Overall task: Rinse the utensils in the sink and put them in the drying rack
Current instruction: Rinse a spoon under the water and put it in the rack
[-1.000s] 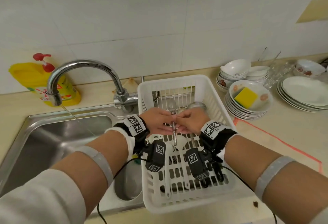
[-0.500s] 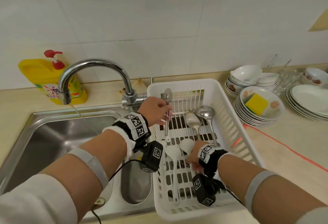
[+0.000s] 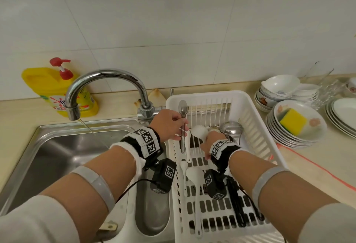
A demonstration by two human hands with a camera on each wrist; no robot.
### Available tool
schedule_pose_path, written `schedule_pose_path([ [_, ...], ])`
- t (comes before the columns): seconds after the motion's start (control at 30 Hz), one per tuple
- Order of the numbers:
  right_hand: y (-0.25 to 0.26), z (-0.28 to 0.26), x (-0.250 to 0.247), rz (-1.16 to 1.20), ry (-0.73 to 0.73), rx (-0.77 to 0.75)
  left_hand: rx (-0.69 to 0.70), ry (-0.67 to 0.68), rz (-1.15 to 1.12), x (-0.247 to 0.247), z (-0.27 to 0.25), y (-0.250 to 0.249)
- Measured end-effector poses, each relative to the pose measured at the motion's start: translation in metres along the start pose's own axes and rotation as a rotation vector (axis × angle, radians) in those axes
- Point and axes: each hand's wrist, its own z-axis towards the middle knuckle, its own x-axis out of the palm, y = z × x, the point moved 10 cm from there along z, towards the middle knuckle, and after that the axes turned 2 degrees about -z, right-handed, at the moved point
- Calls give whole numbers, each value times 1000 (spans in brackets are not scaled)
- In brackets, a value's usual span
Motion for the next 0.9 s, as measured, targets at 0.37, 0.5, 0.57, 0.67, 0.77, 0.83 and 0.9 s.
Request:
schedule_pose_path([
  [0.37, -1, 5, 0, 19, -58, 18, 5, 11, -19, -3, 0, -1],
  [0.5, 12, -3, -21, 33, -183, -62, 21, -19, -24, -7, -6, -5],
  [0.57, 32, -3, -13, 40, -120, -148, 27, -36, -27, -10, -11, -6],
  [0.67, 55, 0, 11, -45, -8, -171, 34, -43, -44, -16, -18, -8],
  [0.77, 63, 1, 9, -110, -67, -157, 45, -45, -63, -23, -24, -8],
  [0.83, 65, 2, 12, -122, -57, -149, 45, -41, -71, -26, -27, -8],
  [0.9, 65, 3, 21, -65, 4, -119, 44, -28, -73, -27, -28, -9],
])
